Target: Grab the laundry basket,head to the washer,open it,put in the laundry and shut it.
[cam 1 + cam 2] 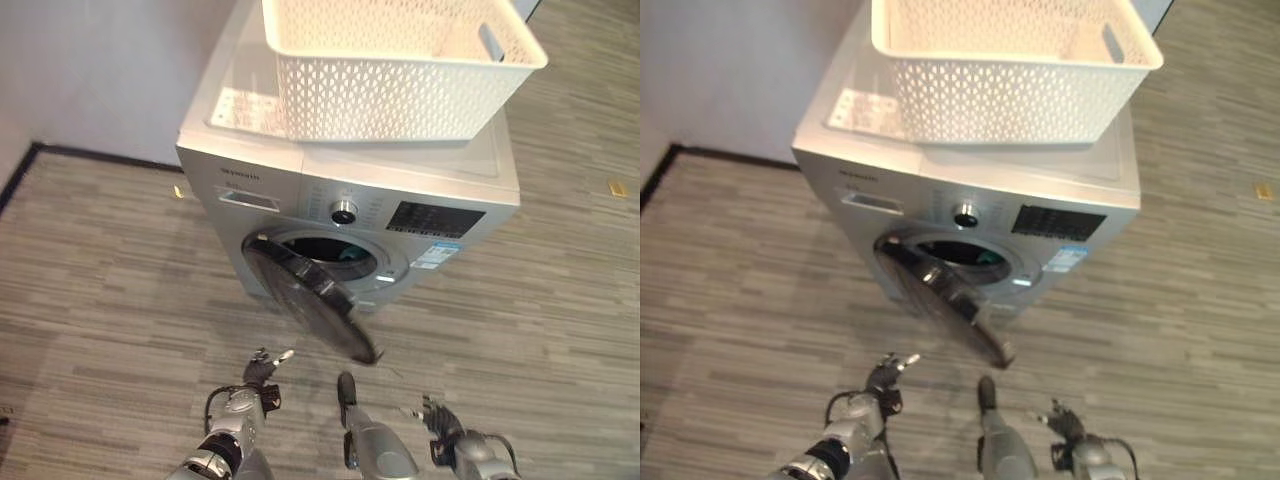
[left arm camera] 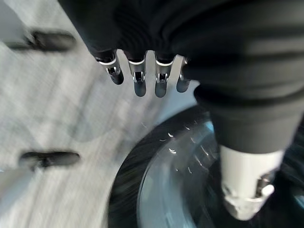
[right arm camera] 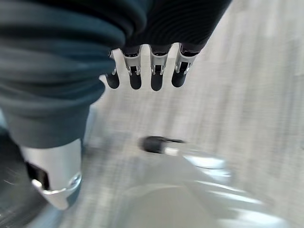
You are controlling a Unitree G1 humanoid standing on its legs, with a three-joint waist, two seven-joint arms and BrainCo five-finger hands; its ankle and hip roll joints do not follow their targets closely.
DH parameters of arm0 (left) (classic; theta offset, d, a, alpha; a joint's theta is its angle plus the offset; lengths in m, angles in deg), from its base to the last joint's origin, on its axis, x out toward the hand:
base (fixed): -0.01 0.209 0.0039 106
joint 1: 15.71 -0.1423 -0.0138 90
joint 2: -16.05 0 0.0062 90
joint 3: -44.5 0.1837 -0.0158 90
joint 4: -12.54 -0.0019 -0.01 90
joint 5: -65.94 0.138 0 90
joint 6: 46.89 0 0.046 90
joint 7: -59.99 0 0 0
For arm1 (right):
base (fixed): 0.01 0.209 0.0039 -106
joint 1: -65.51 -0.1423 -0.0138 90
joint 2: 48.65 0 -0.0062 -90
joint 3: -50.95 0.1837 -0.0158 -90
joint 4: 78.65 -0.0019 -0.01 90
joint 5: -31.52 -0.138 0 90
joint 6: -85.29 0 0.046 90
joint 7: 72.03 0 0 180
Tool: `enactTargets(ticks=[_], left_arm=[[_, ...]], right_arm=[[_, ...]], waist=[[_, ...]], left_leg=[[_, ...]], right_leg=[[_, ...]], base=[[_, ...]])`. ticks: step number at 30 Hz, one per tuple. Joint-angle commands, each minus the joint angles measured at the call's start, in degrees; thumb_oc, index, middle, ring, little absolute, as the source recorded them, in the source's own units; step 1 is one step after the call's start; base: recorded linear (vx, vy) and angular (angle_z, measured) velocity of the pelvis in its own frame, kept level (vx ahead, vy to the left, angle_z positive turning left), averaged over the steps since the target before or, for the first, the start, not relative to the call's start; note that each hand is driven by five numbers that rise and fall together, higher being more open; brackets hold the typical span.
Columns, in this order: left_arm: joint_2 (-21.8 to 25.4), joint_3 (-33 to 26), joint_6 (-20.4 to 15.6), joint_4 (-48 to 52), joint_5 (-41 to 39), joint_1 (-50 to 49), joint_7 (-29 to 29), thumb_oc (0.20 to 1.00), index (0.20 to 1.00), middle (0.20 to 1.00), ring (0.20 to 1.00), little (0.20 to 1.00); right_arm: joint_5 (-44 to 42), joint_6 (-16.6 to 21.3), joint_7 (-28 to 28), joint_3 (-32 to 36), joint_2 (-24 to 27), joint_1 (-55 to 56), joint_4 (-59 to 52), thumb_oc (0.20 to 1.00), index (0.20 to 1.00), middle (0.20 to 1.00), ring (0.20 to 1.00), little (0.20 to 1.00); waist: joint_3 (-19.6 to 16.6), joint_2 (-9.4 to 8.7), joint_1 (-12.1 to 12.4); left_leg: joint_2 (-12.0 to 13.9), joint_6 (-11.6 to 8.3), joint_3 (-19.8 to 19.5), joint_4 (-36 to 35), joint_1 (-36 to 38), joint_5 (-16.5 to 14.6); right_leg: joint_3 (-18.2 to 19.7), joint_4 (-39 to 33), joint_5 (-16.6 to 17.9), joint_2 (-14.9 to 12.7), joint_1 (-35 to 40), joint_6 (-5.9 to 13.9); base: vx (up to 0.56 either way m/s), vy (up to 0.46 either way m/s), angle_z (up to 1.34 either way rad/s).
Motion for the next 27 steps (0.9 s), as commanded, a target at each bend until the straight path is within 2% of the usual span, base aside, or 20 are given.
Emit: enactTargets(ticks=[1,2,3,7,8,10,11,14,15,17,18,20,21,24,25,26,27], left_arm=[[-0.03,6.51,-1.94,4.62,-1.46,6.46,-2.97,1.0,1.0,1.0,1.0,1.0],[-0.03,6.55,-1.92,4.66,-1.45,6.44,-2.95,1.0,1.0,1.0,1.0,1.0],[0.45,9.49,-2.13,7.96,0.97,7.39,-3.59,1.0,1.0,1.0,1.0,1.0],[2.47,11.22,-2.23,12.55,3.1,6.56,-4.8,1.0,1.0,1.0,1.0,1.0],[5.04,10.49,-2.64,15.06,4.81,4.52,-5.8,1.0,1.0,1.0,1.0,1.0],[6.15,9.79,-3.23,16.28,5.48,3.14,-6.35,1.0,1.0,1.0,1.0,1.0],[9.48,7.44,-5.33,18.99,7.94,-0.01,-7.43,1.0,1.0,1.0,1.0,1.0],[11.78,4.32,-5.87,19.11,7.69,-3.85,-9.18,1.0,1.0,1.0,1.0,1.0],[13.29,0.05,-5.55,16.95,5.43,-7.68,-10.58,1.0,1.0,1.0,1.0,1.0],[15.09,-4.34,-7.16,17.16,5.41,-11.26,-9.84,1.0,1.0,1.0,1.0,1.0],[15.12,-4.36,-7.14,17.22,5.43,-11.34,-9.84,1.0,1.0,1.0,1.0,1.0],[15.94,-7.97,-6.98,15.09,5.43,-14.02,-10.2,1.0,1.0,1.0,1.0,1.0],[16.09,-10.61,-6.88,9.46,7.15,-15.22,-9.69,1.0,1.0,1.0,1.0,1.0],[16.46,-12.22,-7.33,5.0,9.52,-16.12,-9.2,1.0,1.0,1.0,1.0,1.0],[16.61,-14.32,-7.59,-1.63,11.75,-15.92,-7.99,1.0,1.0,1.0,1.0,1.0],[16.6,-14.32,-7.64,-1.7,11.76,-15.87,-7.99,1.0,1.0,1.0,1.0,1.0],[16.29,-15.91,-7.74,-7.13,13.79,-15.29,-5.87,1.0,1.0,1.0,1.0,1.0]], right_arm=[[3.43,-0.36,-0.13,-1.56,-0.97,-1.1,2.06,1.0,1.0,1.0,1.0,1.0],[3.44,-0.35,-0.13,-1.54,-0.98,-1.09,2.07,1.0,1.0,1.0,1.0,1.0],[4.14,-0.19,0.36,-1.37,-1.23,-0.39,3.47,1.0,1.0,1.0,1.0,1.0],[4.3,0.04,0.57,-0.1,-1.29,0.71,4.38,1.0,1.0,1.0,1.0,1.0],[4.09,0.46,0.5,0.68,-1.46,1.32,3.4,1.0,1.0,1.0,1.0,1.0],[4.04,0.74,0.33,0.98,-1.55,1.69,3.18,1.0,1.0,1.0,1.0,1.0],[3.39,1.73,0.29,2.01,-1.88,2.32,2.58,1.0,1.0,1.0,1.0,1.0],[3.1,2.33,-0.08,2.68,-2.05,2.95,2.0,1.0,1.0,1.0,1.0,1.0],[2.72,2.62,-0.73,3.76,-1.96,3.61,1.61,1.0,1.0,1.0,1.0,1.0],[2.1,2.85,-1.31,4.98,-2.18,4.33,1.54,1.0,1.0,1.0,1.0,1.0],[2.1,2.86,-1.31,4.94,-2.2,4.37,1.53,1.0,1.0,1.0,1.0,1.0],[1.75,3.13,-1.54,6.1,-2.15,5.05,1.3,1.0,1.0,1.0,1.0,1.0],[1.42,3.1,-1.61,7.29,-2.21,5.23,1.61,1.0,1.0,1.0,1.0,1.0],[1.28,3.33,-1.66,7.97,-2.32,5.56,1.92,1.0,1.0,1.0,1.0,1.0],[1.36,3.46,-1.26,8.65,-2.72,5.7,2.72,1.0,1.0,1.0,1.0,1.0],[1.36,3.47,-1.26,8.65,-2.72,5.68,2.73,1.0,1.0,1.0,1.0,1.0],[1.24,3.52,-0.78,8.95,-3.45,5.67,4.03,1.0,1.0,1.0,1.0,1.0]], waist=[[0.49,-1.83,0.19],[0.5,-1.83,0.21],[-0.31,-1.38,0.04],[-1.05,-0.61,0.02],[-1.5,-0.19,0.4],[-1.71,-0.06,0.6],[-2.2,0.0,1.33],[-2.88,0.07,1.74],[-3.88,0.33,2.26],[-4.65,0.33,2.91],[-4.66,0.31,2.87],[-5.38,0.29,3.18],[-6.05,0.31,3.2],[-6.54,0.27,3.27],[-7.13,0.14,3.27],[-7.08,0.13,3.27],[-7.57,-0.06,3.29]], left_leg=[[1.1,0.72,-1.94,0.84,0.51,-1.09],[1.1,0.72,-1.96,0.84,0.53,-1.1],[1.17,0.63,-2.22,0.57,0.42,-0.92],[1.21,0.46,-2.97,0.57,-0.14,-0.85],[1.27,0.37,-3.33,0.57,-0.22,-0.85],[1.2,0.34,-3.55,0.57,-0.16,-0.91],[1.19,0.23,-3.96,0.57,-0.07,-0.97],[1.15,0.11,-4.05,0.57,0.39,-1.12],[1.05,0.06,-3.95,0.57,0.97,-1.25],[0.91,0.08,-4.24,0.57,1.42,-1.44],[0.9,0.08,-4.25,0.57,1.46,-1.45],[0.8,0.06,-4.34,0.57,1.94,-1.58],[0.62,0.15,-4.25,0.57,2.61,-1.82],[0.48,0.27,-4.24,0.57,3.22,-2.09],[0.35,0.31,-4.11,0.57,3.87,-2.43],[0.34,0.32,-4.11,0.57,3.91,-2.44],[0.26,0.37,-4.17,0.57,4.37,-2.66]], right_leg=[[0.15,1.99,-2.66,-5.08,0.3,6.04],[0.13,1.97,-2.67,-5.08,0.34,6.04],[-0.56,1.77,-2.94,-5.0,0.83,6.09],[-1.74,1.43,-3.24,-5.07,1.7,6.03],[-2.56,1.29,-3.6,-5.08,2.34,5.94],[-2.82,1.24,-3.71,-5.05,2.7,5.94],[-3.44,1.16,-4.07,-5.08,3.58,5.86],[-3.75,1.11,-4.39,-5.17,4.47,5.82],[-4.1,1.08,-4.6,-5.29,5.19,5.74],[-4.46,1.14,-4.87,-5.36,6.04,5.55],[-4.47,1.13,-4.88,-5.37,6.09,5.55],[-4.79,1.22,-5.12,-5.54,6.83,5.46],[-4.79,1.42,-5.37,-5.59,7.45,5.34],[-4.72,1.63,-5.62,-5.7,7.92,5.29],[-4.82,1.79,-5.81,-5.85,8.43,5.23],[-4.82,1.78,-5.82,-5.86,8.47,5.24],[-4.85,1.94,-6.08,-5.95,8.94,5.13]], base=[[0.01,-0.051,-0.13],[0.01,-0.081,-0.09],[0.01,-0.064,-0.04],[0.0,-0.049,0.01],[0.01,-0.035,0.04],[0.01,-0.036,0.07],[0.02,-0.031,0.24],[0.03,-0.007,0.3],[0.04,0.009,0.15],[0.02,0.006,0.02],[0.0,0.0,0.0],[0.02,0.021,0.06],[0.02,0.035,0.06],[0.01,0.025,0.0],[0.0,0.0,0.0],[0.04,0.032,-0.02],[0.0,0.0,0.0]])
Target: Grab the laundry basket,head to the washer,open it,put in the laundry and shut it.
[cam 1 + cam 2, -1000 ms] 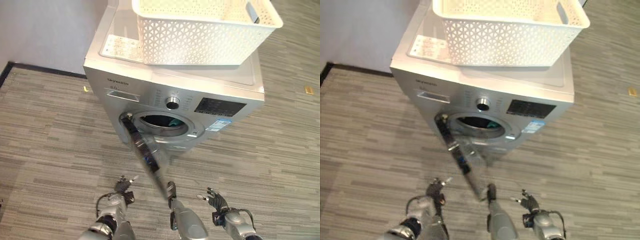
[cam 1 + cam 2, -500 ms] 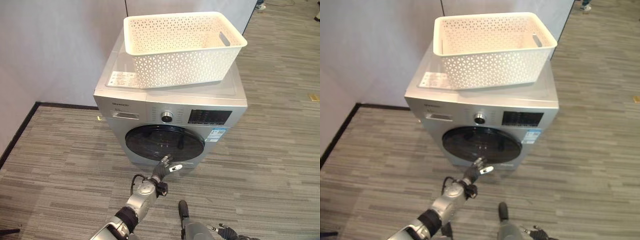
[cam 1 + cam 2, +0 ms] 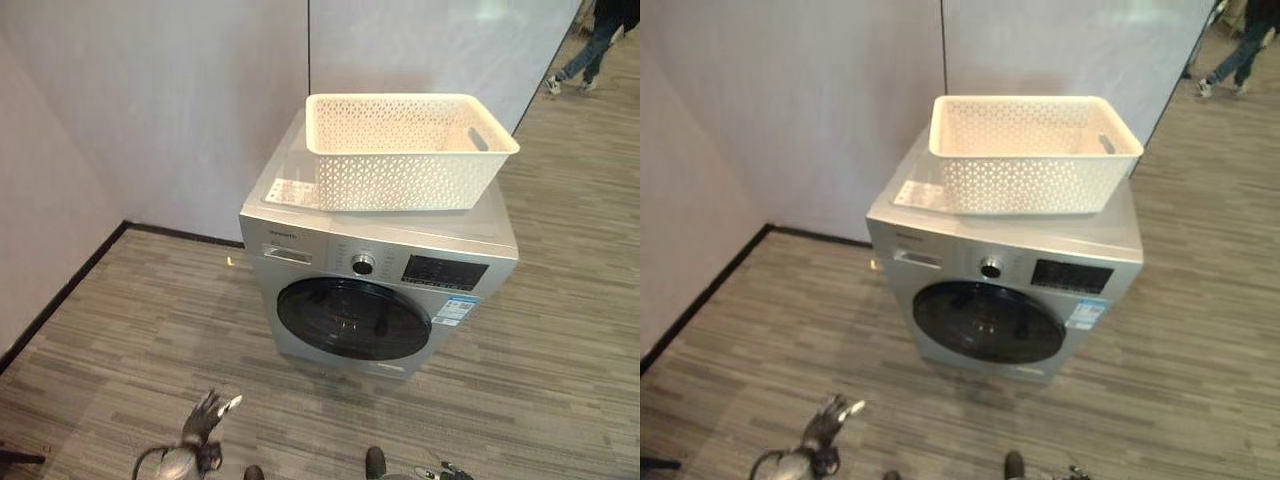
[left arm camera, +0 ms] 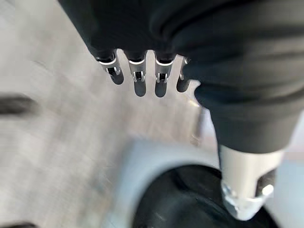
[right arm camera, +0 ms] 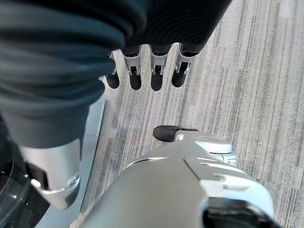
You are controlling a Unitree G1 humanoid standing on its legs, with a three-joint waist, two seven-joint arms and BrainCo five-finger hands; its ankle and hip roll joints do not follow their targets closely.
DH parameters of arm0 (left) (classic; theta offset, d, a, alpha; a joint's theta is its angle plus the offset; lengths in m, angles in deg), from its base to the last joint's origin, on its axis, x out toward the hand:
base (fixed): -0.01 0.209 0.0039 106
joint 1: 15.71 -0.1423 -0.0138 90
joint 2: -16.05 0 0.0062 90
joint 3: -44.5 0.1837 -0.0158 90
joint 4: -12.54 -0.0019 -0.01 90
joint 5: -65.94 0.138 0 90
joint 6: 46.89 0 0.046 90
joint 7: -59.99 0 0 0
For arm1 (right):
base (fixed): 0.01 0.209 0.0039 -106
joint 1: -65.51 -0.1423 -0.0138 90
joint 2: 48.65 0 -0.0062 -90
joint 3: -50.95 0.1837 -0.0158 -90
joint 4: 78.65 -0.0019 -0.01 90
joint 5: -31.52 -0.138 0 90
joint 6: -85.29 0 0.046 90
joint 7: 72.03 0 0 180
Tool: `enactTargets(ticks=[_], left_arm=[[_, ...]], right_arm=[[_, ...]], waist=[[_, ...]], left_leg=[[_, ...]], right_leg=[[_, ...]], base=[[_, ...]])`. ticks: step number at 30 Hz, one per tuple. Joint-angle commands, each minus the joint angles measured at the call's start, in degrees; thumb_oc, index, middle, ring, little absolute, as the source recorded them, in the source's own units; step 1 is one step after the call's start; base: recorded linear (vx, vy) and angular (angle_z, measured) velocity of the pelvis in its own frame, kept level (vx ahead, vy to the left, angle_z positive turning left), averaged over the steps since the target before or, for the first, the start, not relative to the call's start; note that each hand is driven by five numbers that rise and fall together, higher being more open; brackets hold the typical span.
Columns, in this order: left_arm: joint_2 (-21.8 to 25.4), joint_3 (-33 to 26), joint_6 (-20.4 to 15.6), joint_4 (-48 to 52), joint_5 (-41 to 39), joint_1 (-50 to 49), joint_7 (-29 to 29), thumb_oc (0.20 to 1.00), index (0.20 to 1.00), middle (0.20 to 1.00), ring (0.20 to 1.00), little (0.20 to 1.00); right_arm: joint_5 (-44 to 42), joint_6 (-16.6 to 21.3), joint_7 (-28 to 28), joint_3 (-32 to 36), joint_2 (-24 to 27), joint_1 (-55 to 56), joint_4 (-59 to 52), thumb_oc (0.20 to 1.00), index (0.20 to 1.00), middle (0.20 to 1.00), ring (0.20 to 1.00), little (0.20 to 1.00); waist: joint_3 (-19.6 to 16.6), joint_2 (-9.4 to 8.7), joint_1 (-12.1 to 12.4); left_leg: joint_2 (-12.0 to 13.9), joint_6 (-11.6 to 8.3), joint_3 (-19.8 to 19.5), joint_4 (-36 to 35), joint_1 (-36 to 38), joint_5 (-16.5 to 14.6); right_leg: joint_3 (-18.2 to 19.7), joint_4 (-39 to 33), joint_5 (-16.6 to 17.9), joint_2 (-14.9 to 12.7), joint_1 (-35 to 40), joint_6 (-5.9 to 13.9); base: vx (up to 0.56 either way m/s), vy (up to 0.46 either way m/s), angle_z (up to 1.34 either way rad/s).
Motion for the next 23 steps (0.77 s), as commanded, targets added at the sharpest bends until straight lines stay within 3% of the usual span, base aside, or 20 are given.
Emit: enactTargets(ticks=[1,5,23], left_arm=[[0.77,-1.29,-2.96,-3.6,4.51,5.21,3.17,1.0,1.0,1.0,1.0,1.0],[-0.95,-3.88,-2.34,-11.67,8.43,5.79,9.7,1.0,1.0,1.0,1.0,1.0],[-3.71,-2.11,-2.19,-10.1,4.28,5.76,6.86,1.0,1.0,1.0,1.0,1.0]], right_arm=[[-1.95,1.55,0.66,1.67,-1.71,-1.69,1.04,1.0,1.0,1.0,1.0,1.0],[-2.52,1.83,2.76,1.77,-3.74,-1.15,3.59,1.0,1.0,1.0,1.0,1.0],[-1.83,0.86,3.43,0.57,-2.9,-2.59,2.99,1.0,1.0,1.0,1.0,1.0]], waist=[[2.79,-1.77,-0.13],[2.21,-2.47,-0.51],[2.05,-2.22,-0.98]], left_leg=[[0.17,0.3,-1.55,0.63,0.02,-1.4],[-0.1,0.37,-1.36,0.63,0.9,-1.87],[-0.69,0.71,-1.57,0.63,0.46,-1.92]], right_leg=[[-1.21,1.95,-3.89,-5.65,2.71,5.33],[-1.36,2.22,-4.17,-6.02,3.65,5.28],[-1.34,2.04,-3.5,-6.74,3.52,5.3]], base=[[0.0,0.0,0.0],[0.0,0.0,0.0],[0.0,0.001,0.0]])
